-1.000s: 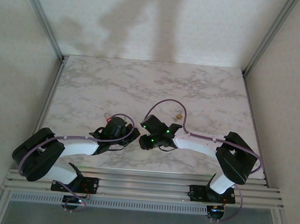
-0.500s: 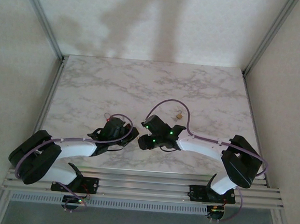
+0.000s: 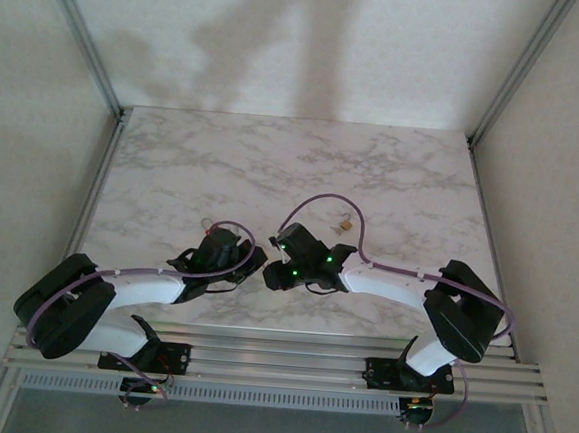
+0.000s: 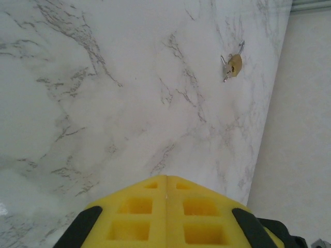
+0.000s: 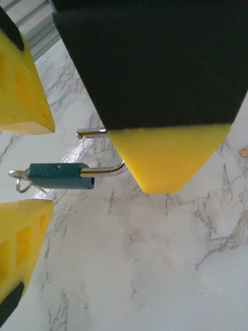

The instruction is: Lock with the key

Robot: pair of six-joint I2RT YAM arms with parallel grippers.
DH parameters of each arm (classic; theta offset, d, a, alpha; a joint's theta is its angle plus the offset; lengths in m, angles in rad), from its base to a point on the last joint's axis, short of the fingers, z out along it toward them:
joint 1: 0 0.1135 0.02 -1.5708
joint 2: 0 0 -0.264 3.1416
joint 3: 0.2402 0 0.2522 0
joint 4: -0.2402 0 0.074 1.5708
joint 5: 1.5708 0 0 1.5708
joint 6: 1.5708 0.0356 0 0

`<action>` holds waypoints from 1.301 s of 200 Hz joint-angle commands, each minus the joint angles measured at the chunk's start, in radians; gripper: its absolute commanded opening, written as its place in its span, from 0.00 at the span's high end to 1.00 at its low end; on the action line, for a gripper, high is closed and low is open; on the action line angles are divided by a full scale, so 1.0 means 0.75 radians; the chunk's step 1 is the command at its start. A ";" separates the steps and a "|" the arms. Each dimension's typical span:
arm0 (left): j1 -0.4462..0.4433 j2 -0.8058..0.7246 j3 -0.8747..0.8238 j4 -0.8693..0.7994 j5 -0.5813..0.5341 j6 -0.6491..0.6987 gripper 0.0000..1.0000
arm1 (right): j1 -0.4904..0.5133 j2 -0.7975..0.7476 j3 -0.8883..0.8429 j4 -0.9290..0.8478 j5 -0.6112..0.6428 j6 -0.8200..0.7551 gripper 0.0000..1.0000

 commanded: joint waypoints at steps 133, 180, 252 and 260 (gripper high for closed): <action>-0.010 -0.138 -0.051 0.042 0.000 -0.036 1.00 | 0.013 -0.001 -0.030 0.047 -0.018 0.010 0.77; -0.009 -0.177 -0.082 0.078 0.031 -0.046 1.00 | 0.013 -0.072 -0.066 0.074 -0.059 -0.012 0.86; 0.011 -0.248 -0.168 0.140 0.045 -0.019 1.00 | 0.010 -0.226 -0.160 0.133 -0.182 -0.046 1.00; 0.013 -0.251 -0.176 0.156 0.051 -0.019 1.00 | 0.010 -0.238 -0.166 0.144 -0.209 -0.047 1.00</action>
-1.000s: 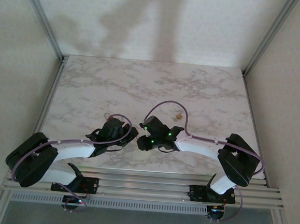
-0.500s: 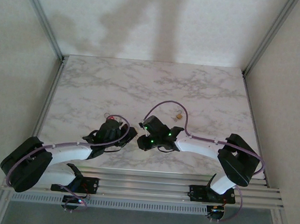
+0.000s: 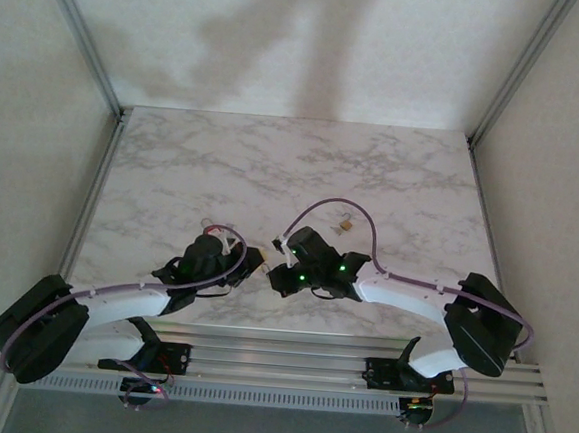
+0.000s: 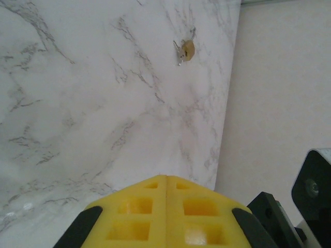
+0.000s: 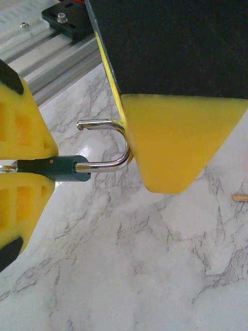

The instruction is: Lock with the key

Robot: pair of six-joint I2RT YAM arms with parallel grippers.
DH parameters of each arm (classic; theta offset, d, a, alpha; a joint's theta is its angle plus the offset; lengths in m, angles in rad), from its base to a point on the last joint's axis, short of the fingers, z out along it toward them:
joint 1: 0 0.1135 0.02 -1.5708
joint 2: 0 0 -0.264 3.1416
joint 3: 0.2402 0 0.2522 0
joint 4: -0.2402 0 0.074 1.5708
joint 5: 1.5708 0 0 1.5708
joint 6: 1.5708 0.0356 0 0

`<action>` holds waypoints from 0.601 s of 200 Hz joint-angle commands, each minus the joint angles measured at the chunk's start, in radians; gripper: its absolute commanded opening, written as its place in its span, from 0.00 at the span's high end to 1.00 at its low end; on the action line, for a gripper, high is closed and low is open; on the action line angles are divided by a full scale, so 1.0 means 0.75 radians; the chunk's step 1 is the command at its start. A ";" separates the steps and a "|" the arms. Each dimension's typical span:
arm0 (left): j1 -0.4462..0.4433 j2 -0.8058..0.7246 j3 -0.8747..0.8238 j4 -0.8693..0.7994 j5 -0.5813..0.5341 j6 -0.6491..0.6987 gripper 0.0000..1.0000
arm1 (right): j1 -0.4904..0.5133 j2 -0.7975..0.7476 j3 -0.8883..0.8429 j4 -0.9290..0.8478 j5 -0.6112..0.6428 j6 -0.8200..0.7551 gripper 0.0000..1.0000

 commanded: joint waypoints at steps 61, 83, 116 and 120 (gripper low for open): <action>0.041 -0.078 -0.111 0.151 0.014 0.044 1.00 | -0.023 -0.166 -0.072 0.089 -0.302 0.006 1.00; 0.049 -0.112 -0.138 0.175 0.013 0.058 1.00 | -0.035 -0.190 -0.077 0.093 -0.348 0.032 1.00; 0.051 -0.173 -0.168 0.209 0.015 0.068 1.00 | -0.045 -0.185 -0.079 0.085 -0.369 0.044 1.00; 0.051 -0.183 -0.170 0.206 0.016 0.071 1.00 | -0.048 -0.181 -0.078 0.079 -0.368 0.043 1.00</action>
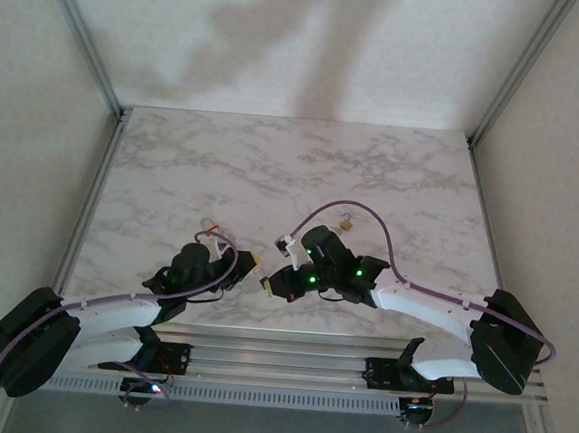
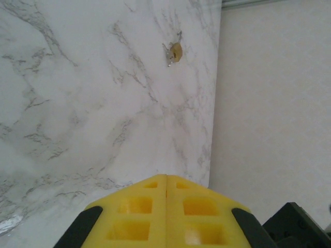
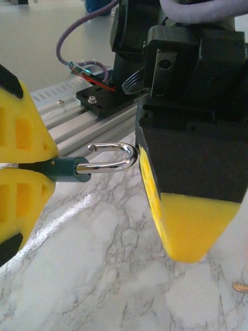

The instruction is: Lock with the key

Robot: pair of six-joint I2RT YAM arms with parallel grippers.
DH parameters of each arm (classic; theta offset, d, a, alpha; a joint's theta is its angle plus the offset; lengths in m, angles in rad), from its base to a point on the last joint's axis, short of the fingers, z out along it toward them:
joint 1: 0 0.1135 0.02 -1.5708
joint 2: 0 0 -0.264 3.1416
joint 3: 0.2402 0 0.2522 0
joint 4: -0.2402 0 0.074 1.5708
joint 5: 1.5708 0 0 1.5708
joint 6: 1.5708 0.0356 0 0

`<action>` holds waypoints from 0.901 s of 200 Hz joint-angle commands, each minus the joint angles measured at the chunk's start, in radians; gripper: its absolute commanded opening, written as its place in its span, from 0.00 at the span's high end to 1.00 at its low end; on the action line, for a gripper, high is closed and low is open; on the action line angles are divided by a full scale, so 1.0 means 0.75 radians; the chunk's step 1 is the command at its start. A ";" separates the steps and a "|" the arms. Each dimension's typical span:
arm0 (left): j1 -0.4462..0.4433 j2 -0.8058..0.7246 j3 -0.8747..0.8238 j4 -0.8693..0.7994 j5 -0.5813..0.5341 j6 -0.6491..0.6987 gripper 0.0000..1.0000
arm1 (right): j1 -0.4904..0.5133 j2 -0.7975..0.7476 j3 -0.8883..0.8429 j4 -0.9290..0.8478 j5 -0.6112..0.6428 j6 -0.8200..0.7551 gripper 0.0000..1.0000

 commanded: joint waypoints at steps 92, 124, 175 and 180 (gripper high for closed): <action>0.037 -0.388 -0.054 -0.152 0.033 0.161 0.42 | -0.092 0.041 -0.037 0.046 -0.144 0.058 1.00; 0.036 -0.408 -0.091 -0.150 0.076 0.176 0.43 | -0.113 0.044 -0.048 0.109 -0.208 0.099 1.00; 0.036 -0.439 -0.119 -0.080 0.107 0.160 0.54 | -0.116 0.088 -0.033 0.128 -0.261 0.121 1.00; 0.037 -0.443 -0.120 -0.072 0.114 0.159 0.55 | -0.116 0.094 -0.028 0.125 -0.263 0.121 1.00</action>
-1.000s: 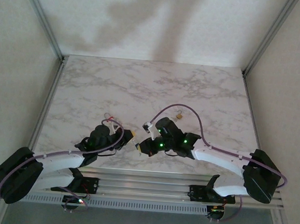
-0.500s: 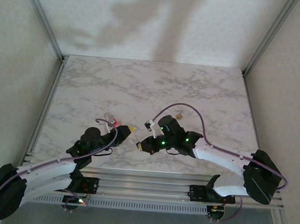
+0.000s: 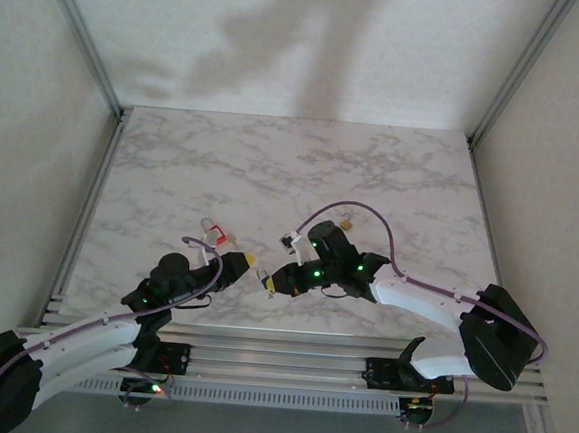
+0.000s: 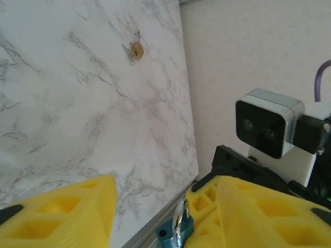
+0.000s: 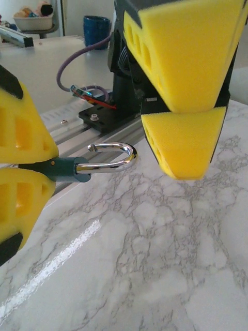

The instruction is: Lock with the key

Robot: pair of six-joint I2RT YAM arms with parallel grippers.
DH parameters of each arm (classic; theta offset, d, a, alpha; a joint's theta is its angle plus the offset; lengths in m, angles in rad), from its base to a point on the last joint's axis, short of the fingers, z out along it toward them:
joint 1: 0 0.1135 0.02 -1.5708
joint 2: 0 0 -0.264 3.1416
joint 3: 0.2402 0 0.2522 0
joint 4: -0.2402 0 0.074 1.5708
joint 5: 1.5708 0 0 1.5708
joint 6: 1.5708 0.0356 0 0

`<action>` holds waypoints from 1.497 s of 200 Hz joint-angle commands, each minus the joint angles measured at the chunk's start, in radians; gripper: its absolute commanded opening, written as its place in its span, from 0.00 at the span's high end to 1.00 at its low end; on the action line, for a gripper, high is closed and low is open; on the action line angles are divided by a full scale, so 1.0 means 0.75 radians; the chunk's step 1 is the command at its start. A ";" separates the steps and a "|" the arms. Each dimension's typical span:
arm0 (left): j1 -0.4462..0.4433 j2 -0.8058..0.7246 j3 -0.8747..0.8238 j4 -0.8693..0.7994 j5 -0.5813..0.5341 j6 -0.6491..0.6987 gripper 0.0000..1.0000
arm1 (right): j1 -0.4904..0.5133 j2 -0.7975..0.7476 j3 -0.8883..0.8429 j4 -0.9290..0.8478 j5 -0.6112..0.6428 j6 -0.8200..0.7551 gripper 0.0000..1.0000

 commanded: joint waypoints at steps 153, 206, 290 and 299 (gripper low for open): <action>0.011 0.025 -0.026 0.082 0.121 0.069 0.61 | -0.008 0.070 0.026 0.098 -0.114 0.051 1.00; 0.002 0.043 -0.029 0.123 0.147 0.057 0.64 | -0.008 0.056 0.032 0.112 -0.135 0.067 1.00; -0.013 0.043 -0.036 0.128 0.158 0.070 0.67 | -0.008 0.042 0.031 0.130 -0.145 0.084 1.00; -0.013 0.047 -0.036 0.124 0.154 0.074 0.67 | -0.008 0.039 0.032 0.132 -0.144 0.085 1.00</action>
